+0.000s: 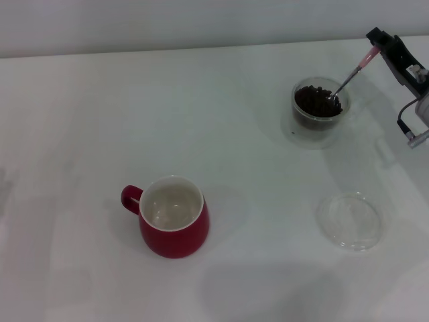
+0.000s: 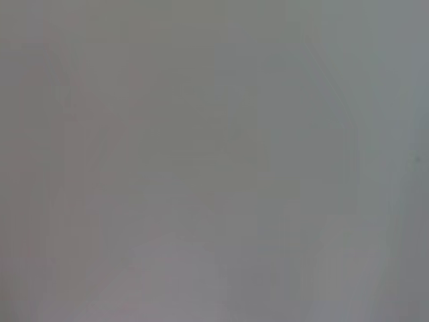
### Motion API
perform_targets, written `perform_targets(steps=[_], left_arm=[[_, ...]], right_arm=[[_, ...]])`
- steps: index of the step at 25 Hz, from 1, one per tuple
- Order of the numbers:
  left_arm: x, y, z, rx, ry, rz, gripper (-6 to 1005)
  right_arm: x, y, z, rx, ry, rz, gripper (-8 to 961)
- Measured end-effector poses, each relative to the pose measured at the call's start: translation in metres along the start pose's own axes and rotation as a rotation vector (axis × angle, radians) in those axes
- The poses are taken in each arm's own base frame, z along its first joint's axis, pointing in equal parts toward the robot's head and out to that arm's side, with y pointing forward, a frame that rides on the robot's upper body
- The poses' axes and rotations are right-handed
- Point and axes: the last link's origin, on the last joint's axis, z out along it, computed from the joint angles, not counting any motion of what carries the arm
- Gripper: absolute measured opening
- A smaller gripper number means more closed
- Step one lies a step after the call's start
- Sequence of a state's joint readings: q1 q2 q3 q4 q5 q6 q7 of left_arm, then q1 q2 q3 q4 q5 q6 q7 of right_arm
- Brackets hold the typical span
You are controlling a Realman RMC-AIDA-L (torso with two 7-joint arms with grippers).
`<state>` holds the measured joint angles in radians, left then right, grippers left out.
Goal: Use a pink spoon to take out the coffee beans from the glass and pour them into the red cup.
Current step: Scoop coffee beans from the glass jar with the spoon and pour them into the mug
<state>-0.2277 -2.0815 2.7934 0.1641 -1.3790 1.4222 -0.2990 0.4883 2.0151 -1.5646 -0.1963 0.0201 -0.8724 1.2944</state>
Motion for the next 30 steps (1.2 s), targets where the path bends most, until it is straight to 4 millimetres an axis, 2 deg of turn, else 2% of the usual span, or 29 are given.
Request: perform_targets(steps=[19,30], left_arm=[[0.002,-0.003,0.002,0.019,0.010,-0.001,888],[0.003,-0.005,0.003,0.034,0.015,-0.004,887]], right_arm=[[-0.006,-0.001,0.000,0.002,-0.036,0.056,183],[-0.003,0.001,0.010,0.037,0.008,0.094,186]])
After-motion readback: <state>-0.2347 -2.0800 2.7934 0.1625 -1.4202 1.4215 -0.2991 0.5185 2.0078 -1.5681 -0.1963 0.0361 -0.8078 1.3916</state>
